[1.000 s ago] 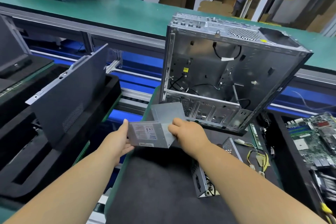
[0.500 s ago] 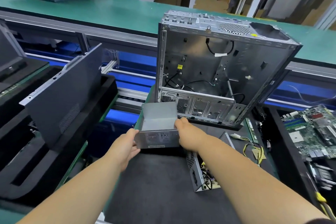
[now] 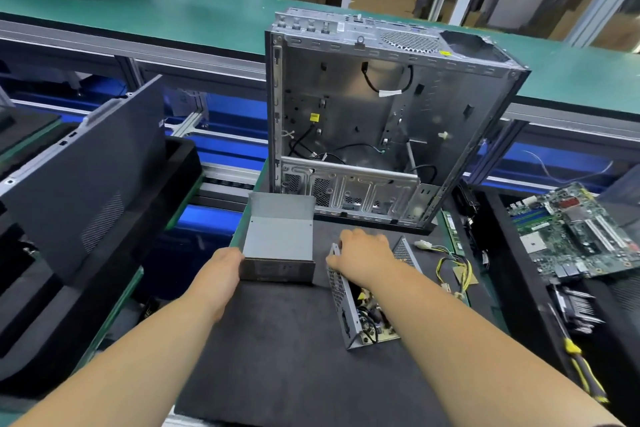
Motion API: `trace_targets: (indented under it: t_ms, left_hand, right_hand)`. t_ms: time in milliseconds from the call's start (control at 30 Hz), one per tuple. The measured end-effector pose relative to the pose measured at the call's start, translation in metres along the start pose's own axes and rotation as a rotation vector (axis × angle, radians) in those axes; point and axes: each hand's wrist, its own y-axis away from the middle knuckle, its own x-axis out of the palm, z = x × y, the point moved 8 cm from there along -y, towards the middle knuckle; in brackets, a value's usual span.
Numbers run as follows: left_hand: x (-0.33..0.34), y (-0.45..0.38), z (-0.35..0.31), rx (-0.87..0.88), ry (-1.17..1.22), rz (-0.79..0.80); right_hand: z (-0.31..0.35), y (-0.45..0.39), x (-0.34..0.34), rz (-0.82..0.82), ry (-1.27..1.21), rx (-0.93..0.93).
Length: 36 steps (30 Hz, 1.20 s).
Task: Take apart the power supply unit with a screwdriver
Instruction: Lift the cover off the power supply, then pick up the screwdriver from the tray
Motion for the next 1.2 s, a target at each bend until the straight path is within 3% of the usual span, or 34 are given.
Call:
trace_targets:
  t_ms: [167, 300, 400, 600, 833, 1033, 1200]
  left_hand:
    - [-0.008, 0.022, -0.036, 0.309, -0.349, -0.306]
    - [0.014, 0.051, -0.071, 0.631, -0.388, -0.323]
    - [0.044, 0.070, -0.087, 0.754, -0.425, -0.279]
    - [0.116, 0.092, -0.094, 0.792, -0.423, -0.049]
    - [0.192, 0.125, -0.092, 0.859, -0.458, 0.129]
    - [0.244, 0.146, -0.085, 0.889, -0.508, 0.217]
    - [0.269, 0.155, -0.076, 0.864, -0.502, 0.243]
  right_hand:
    - [-0.016, 0.015, -0.023, -0.199, -0.107, -0.032]
    - [-0.064, 0.039, -0.045, -0.398, -0.244, 0.061]
    - [-0.100, 0.058, -0.045, -0.459, -0.322, 0.135]
    - [-0.172, 0.097, -0.030, -0.473, -0.533, 0.285]
    - [-0.281, 0.158, 0.002, -0.469, -0.499, 0.539]
    - [-0.352, 0.201, 0.041, -0.373, -0.511, 0.743]
    - [-0.378, 0.216, 0.068, -0.296, -0.495, 0.797]
